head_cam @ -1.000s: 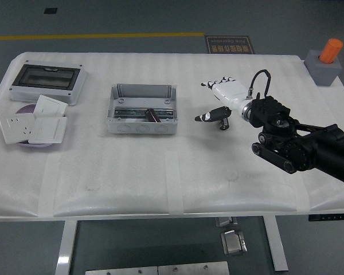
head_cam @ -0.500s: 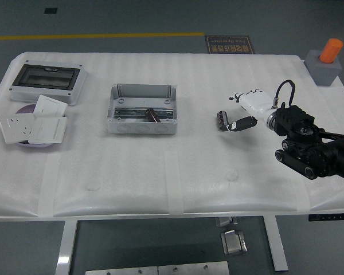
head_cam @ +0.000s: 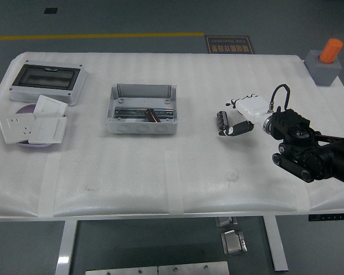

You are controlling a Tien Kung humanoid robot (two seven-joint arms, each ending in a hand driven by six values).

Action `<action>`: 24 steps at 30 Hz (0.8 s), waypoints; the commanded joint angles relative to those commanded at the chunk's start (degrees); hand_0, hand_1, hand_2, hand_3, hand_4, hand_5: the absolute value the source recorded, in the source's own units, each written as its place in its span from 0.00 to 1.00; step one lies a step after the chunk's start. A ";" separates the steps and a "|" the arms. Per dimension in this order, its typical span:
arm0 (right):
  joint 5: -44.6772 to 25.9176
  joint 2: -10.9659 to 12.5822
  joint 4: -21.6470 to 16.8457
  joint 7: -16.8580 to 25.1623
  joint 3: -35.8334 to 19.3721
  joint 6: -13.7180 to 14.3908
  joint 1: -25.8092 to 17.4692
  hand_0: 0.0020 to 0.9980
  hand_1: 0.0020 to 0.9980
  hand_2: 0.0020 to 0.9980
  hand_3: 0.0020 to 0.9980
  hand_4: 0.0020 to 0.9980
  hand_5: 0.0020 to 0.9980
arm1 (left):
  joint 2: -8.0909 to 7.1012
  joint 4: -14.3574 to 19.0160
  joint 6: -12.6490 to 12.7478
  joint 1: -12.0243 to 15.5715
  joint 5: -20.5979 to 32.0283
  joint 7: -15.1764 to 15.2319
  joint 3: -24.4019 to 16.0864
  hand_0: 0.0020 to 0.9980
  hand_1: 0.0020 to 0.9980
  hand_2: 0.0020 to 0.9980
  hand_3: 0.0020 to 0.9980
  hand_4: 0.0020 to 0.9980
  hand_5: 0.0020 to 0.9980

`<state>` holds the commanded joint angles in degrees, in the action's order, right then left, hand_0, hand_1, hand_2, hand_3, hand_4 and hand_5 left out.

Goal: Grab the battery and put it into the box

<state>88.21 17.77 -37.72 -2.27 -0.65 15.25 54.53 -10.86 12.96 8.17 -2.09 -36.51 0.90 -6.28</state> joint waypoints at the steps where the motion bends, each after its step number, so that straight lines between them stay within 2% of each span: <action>1: 0.12 -0.08 0.02 0.03 -0.07 -0.05 0.04 0.92 0.82 0.79 0.86 1.00 0.71 | 0.00 0.01 0.00 -0.04 0.04 0.02 0.03 0.59 0.61 0.49 0.61 0.44 0.50; 12: 1.10 -0.54 0.11 0.16 -0.38 0.34 0.11 0.92 0.81 0.79 0.85 1.00 0.70 | 0.00 0.04 0.01 -0.36 0.07 0.14 0.13 0.59 0.61 0.49 0.61 0.44 0.50; 13: 1.30 -0.60 0.19 0.18 -0.48 0.25 0.01 0.91 0.80 0.78 0.84 0.92 0.62 | 0.00 0.06 0.02 -0.40 0.05 0.16 0.17 0.59 0.61 0.49 0.61 0.44 0.51; 18: 1.98 -0.73 0.44 0.19 -0.80 0.01 -0.28 0.91 0.80 0.78 0.84 0.92 0.62 | 0.09 0.17 0.03 -0.41 0.05 0.19 0.42 0.59 0.61 0.49 0.61 0.44 0.51; 19: 2.08 -0.74 0.46 0.21 -0.84 0.01 -0.31 0.90 0.80 0.77 0.82 0.78 0.52 | 0.10 0.17 0.04 -0.40 0.09 0.20 0.45 0.59 0.61 0.49 0.61 0.45 0.51; 24: 2.47 -0.72 0.57 0.24 -1.02 -0.11 -0.46 0.90 0.80 0.77 0.82 0.78 0.52 | 0.03 0.23 0.09 -0.47 0.04 0.30 0.63 0.59 0.61 0.49 0.61 0.45 0.51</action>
<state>90.67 17.05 -37.15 -2.03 -1.67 15.14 54.08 -10.83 13.19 8.25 -2.56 -36.47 1.21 -5.65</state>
